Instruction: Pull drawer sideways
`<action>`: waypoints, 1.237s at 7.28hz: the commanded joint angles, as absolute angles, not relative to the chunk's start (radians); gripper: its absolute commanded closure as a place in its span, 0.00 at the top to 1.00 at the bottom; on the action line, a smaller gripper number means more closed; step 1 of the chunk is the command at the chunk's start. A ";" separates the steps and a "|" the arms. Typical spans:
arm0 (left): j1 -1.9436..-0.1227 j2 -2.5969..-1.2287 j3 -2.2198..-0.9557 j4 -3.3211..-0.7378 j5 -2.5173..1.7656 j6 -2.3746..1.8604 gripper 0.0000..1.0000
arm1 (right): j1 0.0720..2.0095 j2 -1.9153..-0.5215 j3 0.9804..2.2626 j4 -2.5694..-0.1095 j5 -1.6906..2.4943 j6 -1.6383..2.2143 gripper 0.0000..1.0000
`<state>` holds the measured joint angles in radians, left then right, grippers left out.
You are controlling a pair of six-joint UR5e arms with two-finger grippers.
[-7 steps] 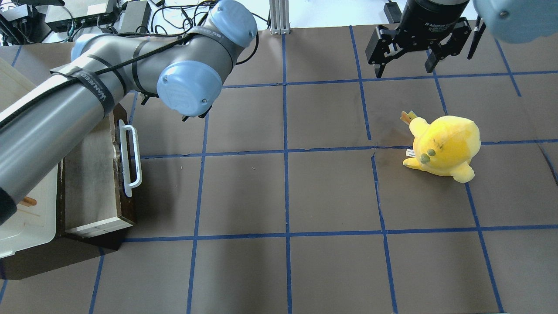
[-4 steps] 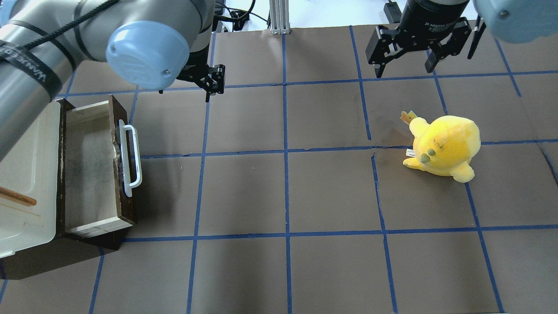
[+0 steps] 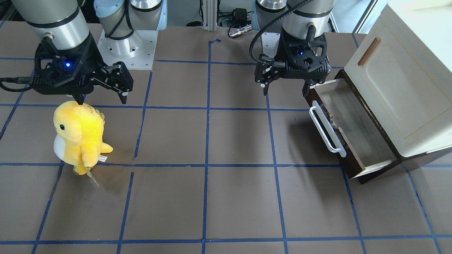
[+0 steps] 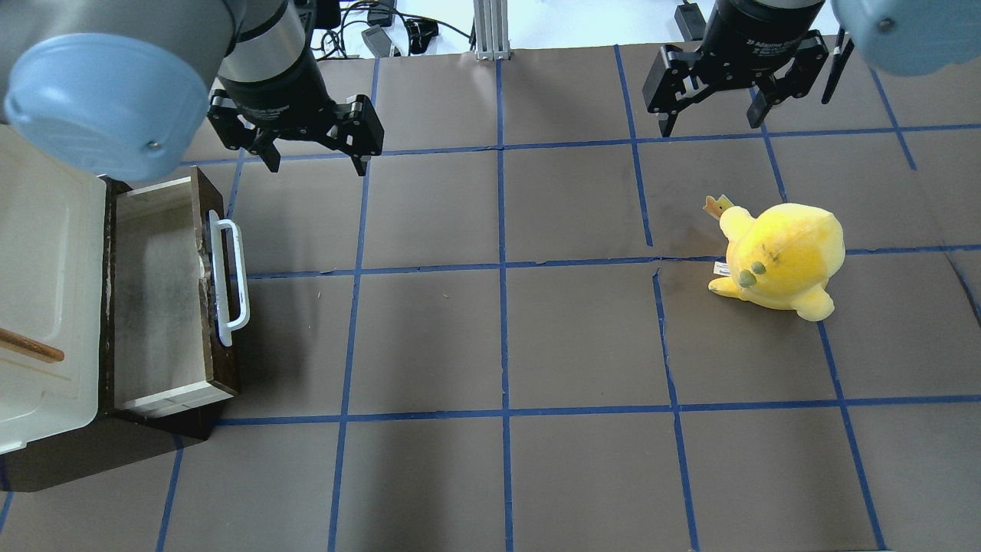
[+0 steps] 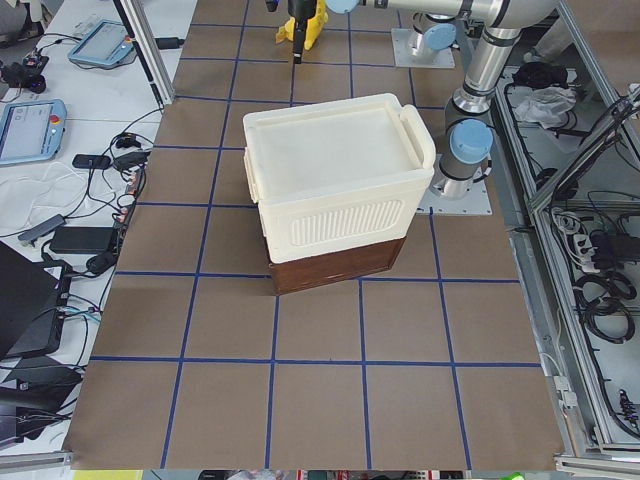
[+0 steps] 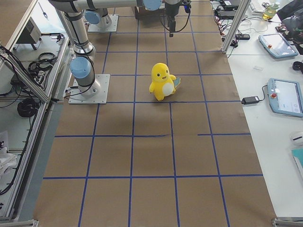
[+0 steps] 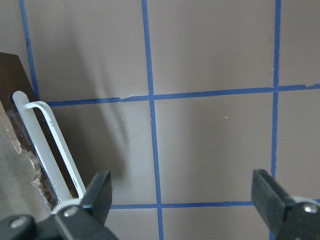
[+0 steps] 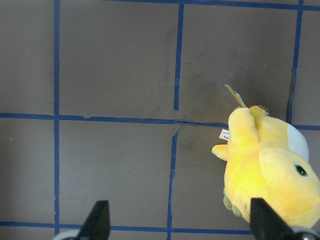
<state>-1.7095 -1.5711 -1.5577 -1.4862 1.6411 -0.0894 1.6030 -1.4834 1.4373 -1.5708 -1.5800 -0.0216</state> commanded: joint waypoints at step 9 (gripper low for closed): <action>-1.628 -1.546 -1.594 -1.451 1.628 0.018 1.00 | 1.603 -1.483 1.437 -1.571 -1.580 -0.021 1.00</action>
